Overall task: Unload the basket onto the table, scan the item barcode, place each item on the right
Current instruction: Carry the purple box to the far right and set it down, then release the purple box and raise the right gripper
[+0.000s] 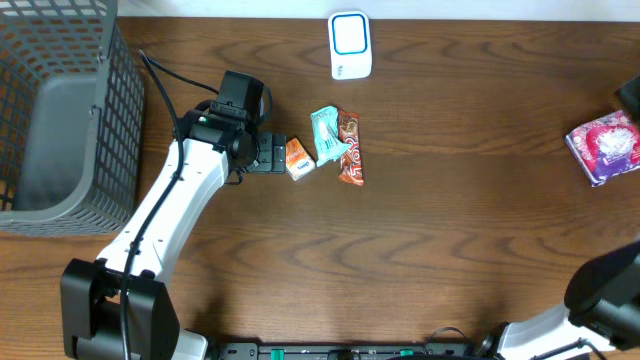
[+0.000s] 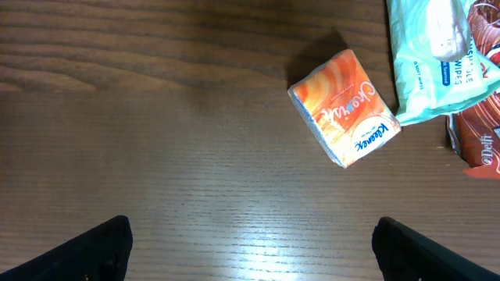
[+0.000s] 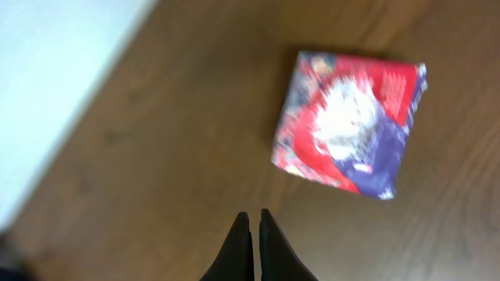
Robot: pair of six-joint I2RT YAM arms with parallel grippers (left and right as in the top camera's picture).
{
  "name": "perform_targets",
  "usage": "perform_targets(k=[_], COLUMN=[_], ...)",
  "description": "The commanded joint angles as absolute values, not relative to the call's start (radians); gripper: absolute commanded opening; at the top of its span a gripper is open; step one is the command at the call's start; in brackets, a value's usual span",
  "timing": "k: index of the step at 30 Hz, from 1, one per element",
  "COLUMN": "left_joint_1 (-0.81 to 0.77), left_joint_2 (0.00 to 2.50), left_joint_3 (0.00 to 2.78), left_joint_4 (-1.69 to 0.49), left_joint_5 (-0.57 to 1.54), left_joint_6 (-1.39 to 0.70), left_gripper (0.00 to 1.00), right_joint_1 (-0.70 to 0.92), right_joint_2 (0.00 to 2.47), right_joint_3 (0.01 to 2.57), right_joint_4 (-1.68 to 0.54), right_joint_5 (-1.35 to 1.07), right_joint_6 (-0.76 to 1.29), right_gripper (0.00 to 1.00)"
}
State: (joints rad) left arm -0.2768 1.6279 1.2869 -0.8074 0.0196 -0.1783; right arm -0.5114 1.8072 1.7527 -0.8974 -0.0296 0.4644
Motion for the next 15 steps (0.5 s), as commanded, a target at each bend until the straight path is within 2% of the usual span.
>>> perform_targets(k=[1,15], left_joint_1=[-0.278,-0.278], left_joint_2=[1.633,1.633], left_joint_3=[1.291,1.291], left_joint_4=[-0.811,-0.811], left_joint_5=[0.007,0.007], left_joint_6=[-0.165,-0.165], left_gripper=[0.98,0.98], right_joint_1=[-0.501,-0.503], right_joint_2=[1.888,2.115], right_joint_3=[1.703,1.667], right_joint_4=[-0.91,-0.894], right_joint_5=[0.054,-0.022], right_joint_6=[0.434,0.443], right_gripper=[0.02,0.01])
